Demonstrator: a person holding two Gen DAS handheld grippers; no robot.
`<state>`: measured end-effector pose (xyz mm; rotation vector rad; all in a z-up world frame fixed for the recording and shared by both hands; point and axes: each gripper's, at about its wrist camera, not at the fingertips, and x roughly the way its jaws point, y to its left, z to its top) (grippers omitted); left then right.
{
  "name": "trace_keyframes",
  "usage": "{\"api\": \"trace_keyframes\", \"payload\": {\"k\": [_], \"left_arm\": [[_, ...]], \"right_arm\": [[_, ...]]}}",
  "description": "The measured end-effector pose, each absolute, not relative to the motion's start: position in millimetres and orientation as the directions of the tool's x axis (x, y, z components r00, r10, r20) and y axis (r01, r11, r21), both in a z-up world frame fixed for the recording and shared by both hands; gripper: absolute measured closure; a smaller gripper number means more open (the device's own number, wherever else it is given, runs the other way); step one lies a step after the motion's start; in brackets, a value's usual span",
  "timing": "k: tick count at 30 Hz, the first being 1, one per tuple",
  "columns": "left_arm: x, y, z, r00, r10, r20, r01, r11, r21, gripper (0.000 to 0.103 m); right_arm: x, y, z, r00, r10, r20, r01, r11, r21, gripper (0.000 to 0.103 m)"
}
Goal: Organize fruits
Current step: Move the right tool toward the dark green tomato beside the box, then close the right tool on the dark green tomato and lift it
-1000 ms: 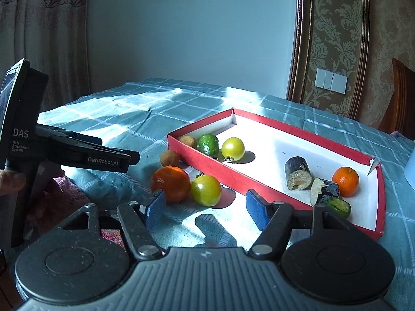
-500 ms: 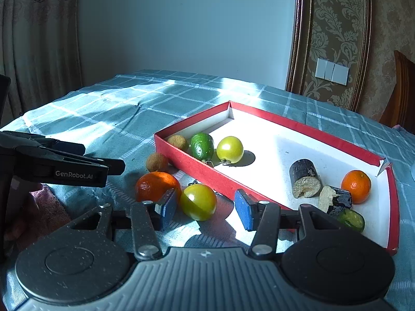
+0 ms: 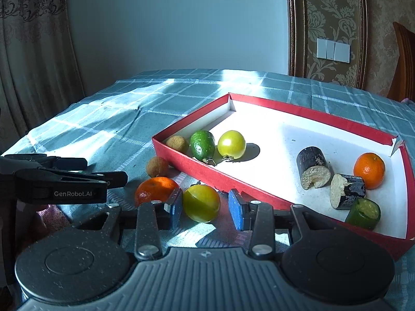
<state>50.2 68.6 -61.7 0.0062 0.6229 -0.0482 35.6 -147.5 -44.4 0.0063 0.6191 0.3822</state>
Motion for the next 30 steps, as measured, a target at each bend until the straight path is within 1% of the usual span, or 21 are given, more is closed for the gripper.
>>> {"api": "trace_keyframes", "payload": {"k": [3, 11, 14, 16, 19, 25, 27, 30], "left_arm": [[51, 69, -62, 0.810, -0.044, -0.584, 0.047, 0.999, -0.010, 0.019], [51, 69, -63, 0.808, -0.051, -0.587, 0.052, 0.999, -0.014, 0.017], [51, 69, -63, 0.808, -0.052, -0.587, 0.053, 0.998, -0.016, 0.017], [51, 70, -63, 0.808, -0.056, -0.587, 0.054, 0.998, -0.020, 0.017], [51, 69, -62, 0.807, -0.058, -0.588, 0.056, 0.998, -0.021, 0.016], [51, 69, -62, 0.807, -0.058, -0.587, 0.056, 0.998, -0.021, 0.015], [51, 69, -62, 0.807, -0.055, -0.588, 0.056, 0.998, -0.018, 0.015], [51, 69, -63, 0.807, -0.055, -0.588, 0.055, 0.998, -0.018, 0.014]], "right_arm": [[34, -154, -43, 0.723, 0.371, -0.583, -0.335, 0.926, 0.174, 0.065], [32, -151, -44, 0.725, 0.369, -0.582, -0.366, 0.922, 0.128, 0.065], [38, -151, -46, 0.721, 0.387, -0.575, -0.380, 0.915, 0.139, 0.067], [44, -152, -47, 0.706, 0.406, -0.580, -0.379, 0.909, 0.175, 0.068], [43, -156, -49, 0.702, 0.426, -0.571, -0.382, 0.902, 0.203, 0.071], [29, -155, -51, 0.733, 0.413, -0.540, -0.370, 0.909, 0.192, 0.072], [20, -156, -45, 0.754, 0.406, -0.516, -0.373, 0.912, 0.172, 0.072], [5, -156, -28, 0.829, 0.336, -0.448, -0.351, 0.935, 0.051, 0.072]]}}
